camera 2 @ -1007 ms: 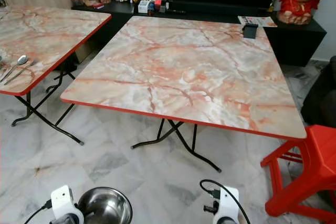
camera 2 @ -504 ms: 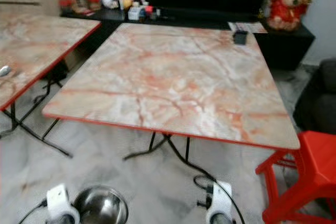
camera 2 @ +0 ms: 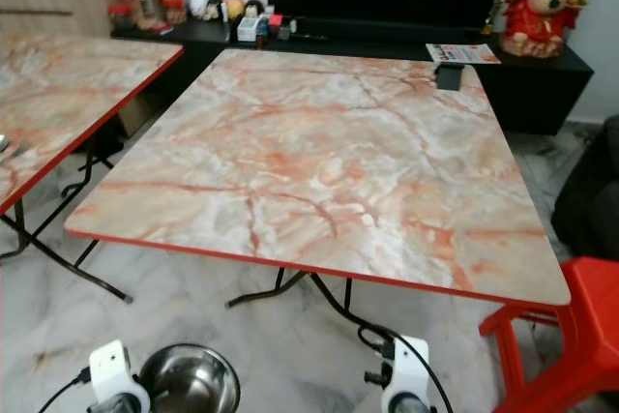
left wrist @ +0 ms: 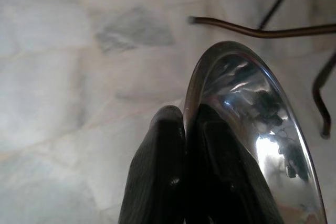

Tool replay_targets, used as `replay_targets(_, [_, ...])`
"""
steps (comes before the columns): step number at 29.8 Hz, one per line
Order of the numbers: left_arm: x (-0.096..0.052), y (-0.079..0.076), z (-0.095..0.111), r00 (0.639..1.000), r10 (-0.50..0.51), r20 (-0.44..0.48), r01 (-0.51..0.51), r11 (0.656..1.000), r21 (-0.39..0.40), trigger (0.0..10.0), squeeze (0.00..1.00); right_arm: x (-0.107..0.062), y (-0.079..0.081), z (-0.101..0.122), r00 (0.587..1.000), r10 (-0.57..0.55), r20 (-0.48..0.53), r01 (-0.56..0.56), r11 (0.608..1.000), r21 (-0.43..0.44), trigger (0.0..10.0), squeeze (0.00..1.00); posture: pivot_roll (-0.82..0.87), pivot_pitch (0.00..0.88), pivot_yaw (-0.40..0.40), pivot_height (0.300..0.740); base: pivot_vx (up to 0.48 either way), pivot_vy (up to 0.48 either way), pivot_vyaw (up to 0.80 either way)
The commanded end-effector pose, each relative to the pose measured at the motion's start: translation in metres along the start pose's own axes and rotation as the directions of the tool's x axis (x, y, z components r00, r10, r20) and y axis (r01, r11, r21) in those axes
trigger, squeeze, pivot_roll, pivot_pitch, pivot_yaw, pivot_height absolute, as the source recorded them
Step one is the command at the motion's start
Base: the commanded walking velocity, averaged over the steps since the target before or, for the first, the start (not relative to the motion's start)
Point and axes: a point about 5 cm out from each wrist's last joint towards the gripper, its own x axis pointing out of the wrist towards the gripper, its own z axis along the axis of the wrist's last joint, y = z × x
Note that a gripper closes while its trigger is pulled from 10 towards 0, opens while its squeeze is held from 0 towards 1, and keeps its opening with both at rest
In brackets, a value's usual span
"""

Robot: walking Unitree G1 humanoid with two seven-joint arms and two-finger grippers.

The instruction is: Setting the table

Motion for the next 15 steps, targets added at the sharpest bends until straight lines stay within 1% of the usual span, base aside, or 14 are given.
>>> replay_targets(1, [0.001,-0.0071,0.0021,1.0,-0.028,0.003,0.028,1.0,0.004,10.0,0.0,0.001,-0.0022,0.0043,1.0,-0.009,0.008,0.009,1.0,0.005,10.0,0.0,-0.04,0.0,-0.017,0.74,0.289,0.0,-0.46])
replay_targets(11, [0.0006,-0.008,0.0005,0.999,-0.04,-0.001,0.04,0.999,0.035,10.0,0.0,0.0011,-0.0023,0.0051,1.0,-0.007,0.011,0.007,1.0,-0.007,10.0,0.0,-0.04,0.0,-0.023,0.74,0.0,0.0,0.0])
replay_targets(15, [-0.0008,-0.0049,-0.0048,0.999,-0.029,-0.015,0.031,0.996,0.088,10.0,0.0,0.001,-0.0017,0.0041,1.0,-0.004,0.006,0.004,1.0,-0.009,10.0,0.0,-0.03,0.0,-0.022,0.74,0.0,0.0,0.0])
